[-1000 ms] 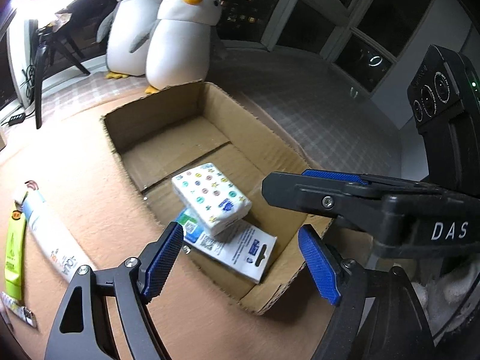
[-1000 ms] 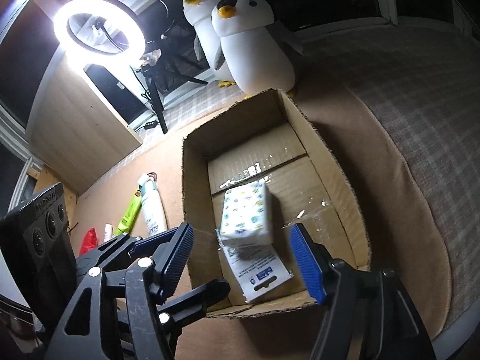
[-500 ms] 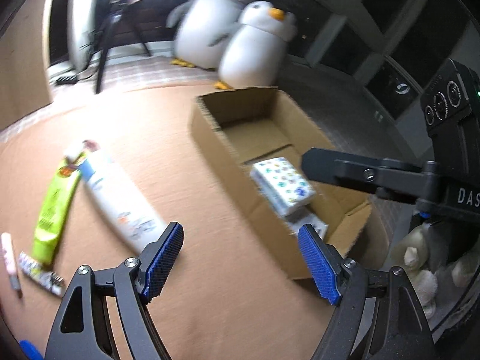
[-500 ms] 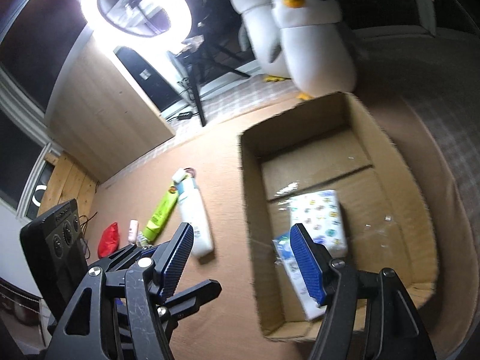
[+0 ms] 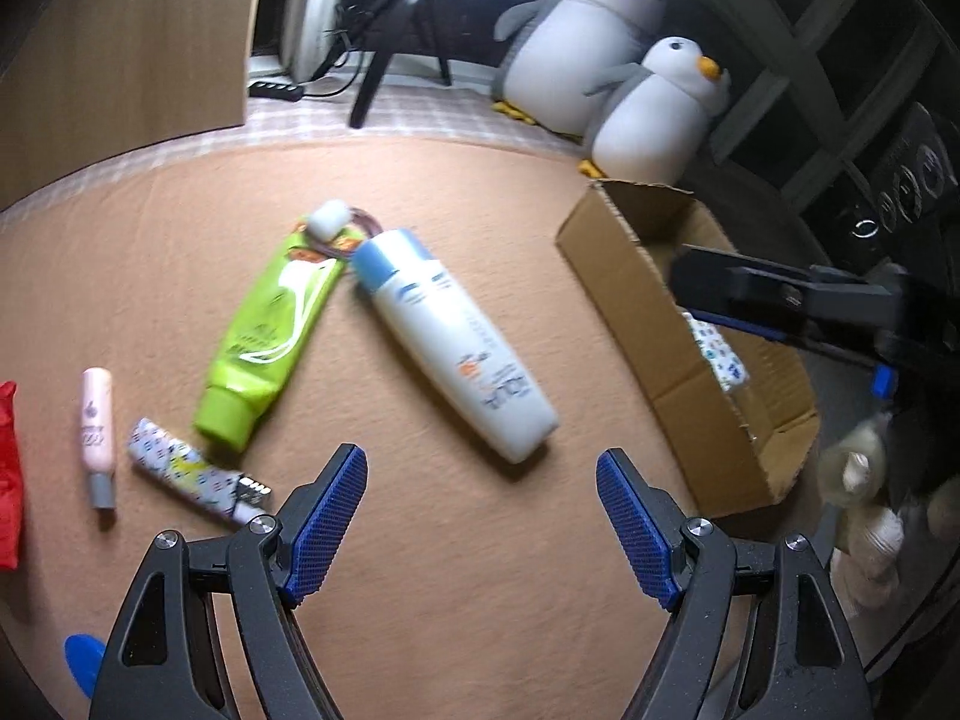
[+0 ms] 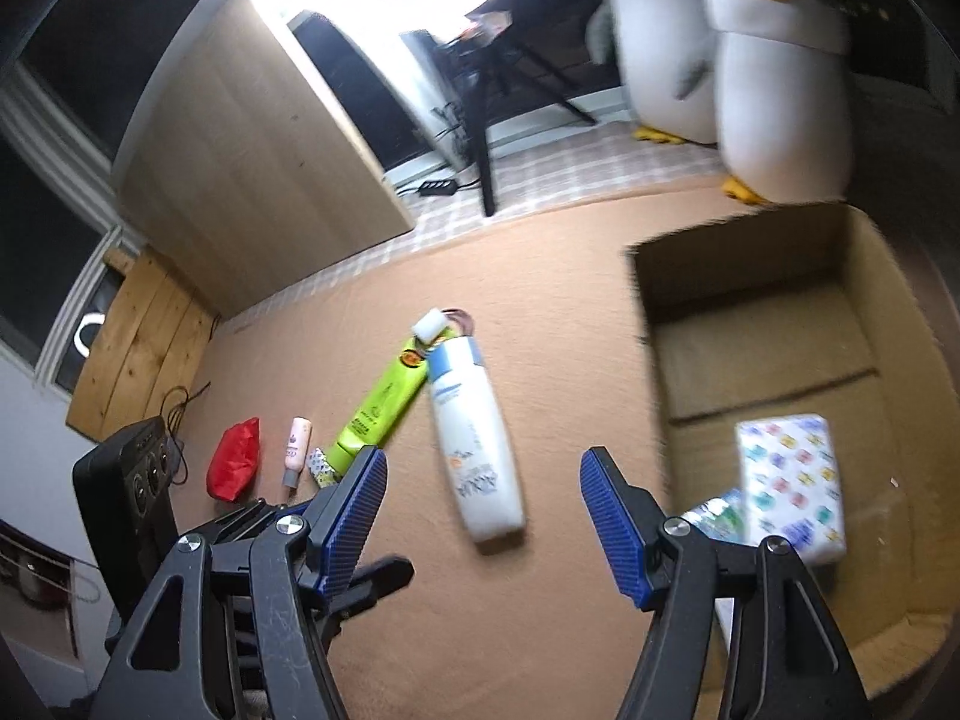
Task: Organize objects
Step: 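Move the right gripper to the white AQUA sunscreen bottle, then grasp the AQUA bottle with the right gripper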
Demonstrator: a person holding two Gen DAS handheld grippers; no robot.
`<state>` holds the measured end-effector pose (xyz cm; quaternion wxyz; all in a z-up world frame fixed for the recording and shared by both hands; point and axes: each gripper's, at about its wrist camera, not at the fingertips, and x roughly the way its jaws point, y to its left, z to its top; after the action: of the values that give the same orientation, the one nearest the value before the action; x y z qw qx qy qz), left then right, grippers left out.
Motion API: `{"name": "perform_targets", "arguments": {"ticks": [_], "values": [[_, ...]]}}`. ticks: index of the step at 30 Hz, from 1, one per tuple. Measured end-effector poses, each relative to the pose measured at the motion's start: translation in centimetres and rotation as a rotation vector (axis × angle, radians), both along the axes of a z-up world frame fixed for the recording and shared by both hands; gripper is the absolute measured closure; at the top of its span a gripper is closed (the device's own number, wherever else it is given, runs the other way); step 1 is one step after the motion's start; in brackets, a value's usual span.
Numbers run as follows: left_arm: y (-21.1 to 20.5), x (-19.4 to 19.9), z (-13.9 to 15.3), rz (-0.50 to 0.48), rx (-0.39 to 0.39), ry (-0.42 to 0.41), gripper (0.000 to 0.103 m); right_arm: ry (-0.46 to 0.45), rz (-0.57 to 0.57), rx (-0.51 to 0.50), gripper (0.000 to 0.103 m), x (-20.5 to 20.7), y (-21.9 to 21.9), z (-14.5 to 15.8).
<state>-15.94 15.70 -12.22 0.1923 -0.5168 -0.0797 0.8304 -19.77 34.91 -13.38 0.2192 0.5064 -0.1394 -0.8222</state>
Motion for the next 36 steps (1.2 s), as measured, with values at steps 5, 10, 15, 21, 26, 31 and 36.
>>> {"name": "perform_targets", "arguments": {"ticks": [5, 10, 15, 21, 26, 31, 36], "values": [[-1.1, -0.4, -0.6, 0.021, 0.01, -0.008, 0.021, -0.055, 0.023, 0.025, 0.04, -2.3, -3.2, -2.2], [-1.3, -2.5, -1.8, 0.051, 0.041, -0.028, 0.022, -0.131, 0.02, 0.023, 0.04, -4.5, -5.0, -4.9], [-0.6, -4.4, -2.8, 0.042, 0.048, -0.031, 0.022, -0.173, 0.021, 0.029, 0.04, -5.8, -5.6, -6.4], [0.2, -5.8, -4.6, 0.018, 0.068, -0.077, 0.028, -0.225, 0.023, 0.01, 0.046, -6.8, -5.8, -7.6], [0.2, -6.4, -5.2, 0.015, 0.126, -0.099, 0.04, -0.243, 0.04, 0.011, 0.058, -6.9, -6.1, -8.1], [0.4, -6.5, -5.3, -0.007, 0.144, -0.116, 0.056, -0.26, 0.047, 0.009, 0.066, -6.6, -6.1, -8.5], [0.5, -5.6, -5.2, -0.015, 0.127, -0.108, 0.056, -0.252, 0.049, 0.017, 0.067, -5.5, -6.1, -8.6]]}}
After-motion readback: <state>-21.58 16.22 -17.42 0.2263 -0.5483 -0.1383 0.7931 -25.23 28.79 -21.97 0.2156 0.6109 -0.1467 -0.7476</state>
